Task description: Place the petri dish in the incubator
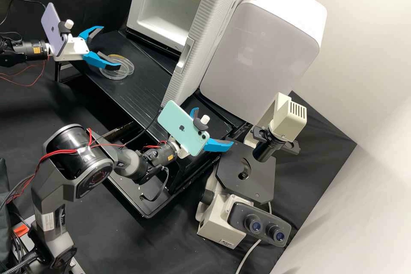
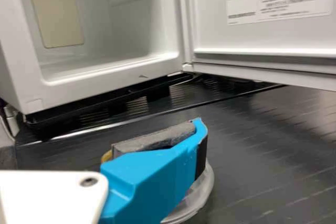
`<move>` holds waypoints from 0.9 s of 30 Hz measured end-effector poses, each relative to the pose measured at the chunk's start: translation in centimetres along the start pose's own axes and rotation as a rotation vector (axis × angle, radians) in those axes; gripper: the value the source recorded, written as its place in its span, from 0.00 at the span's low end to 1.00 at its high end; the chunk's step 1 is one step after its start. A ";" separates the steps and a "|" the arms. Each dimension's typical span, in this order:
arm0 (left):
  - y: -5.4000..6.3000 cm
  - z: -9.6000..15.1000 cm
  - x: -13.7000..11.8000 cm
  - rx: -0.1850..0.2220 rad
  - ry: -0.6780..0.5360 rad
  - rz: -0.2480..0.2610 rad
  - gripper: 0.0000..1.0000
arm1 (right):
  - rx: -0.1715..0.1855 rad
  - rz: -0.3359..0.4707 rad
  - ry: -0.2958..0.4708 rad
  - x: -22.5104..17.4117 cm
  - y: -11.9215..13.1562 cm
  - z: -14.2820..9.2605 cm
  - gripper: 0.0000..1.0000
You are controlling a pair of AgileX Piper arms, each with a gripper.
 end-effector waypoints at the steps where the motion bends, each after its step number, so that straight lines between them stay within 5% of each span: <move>1: 0.0 0.1 0.0 0.000 -0.005 -0.001 1.00 | 0.000 0.000 0.000 0.0 0.0 0.0 1.00; 16: -0.8 3.9 -0.7 0.029 -0.155 -0.030 1.00 | 0.000 0.000 0.000 0.0 0.0 0.0 1.00; 27: -0.7 3.5 -0.6 0.058 -0.138 -0.024 1.00 | 0.000 0.000 0.000 0.0 0.0 0.0 1.00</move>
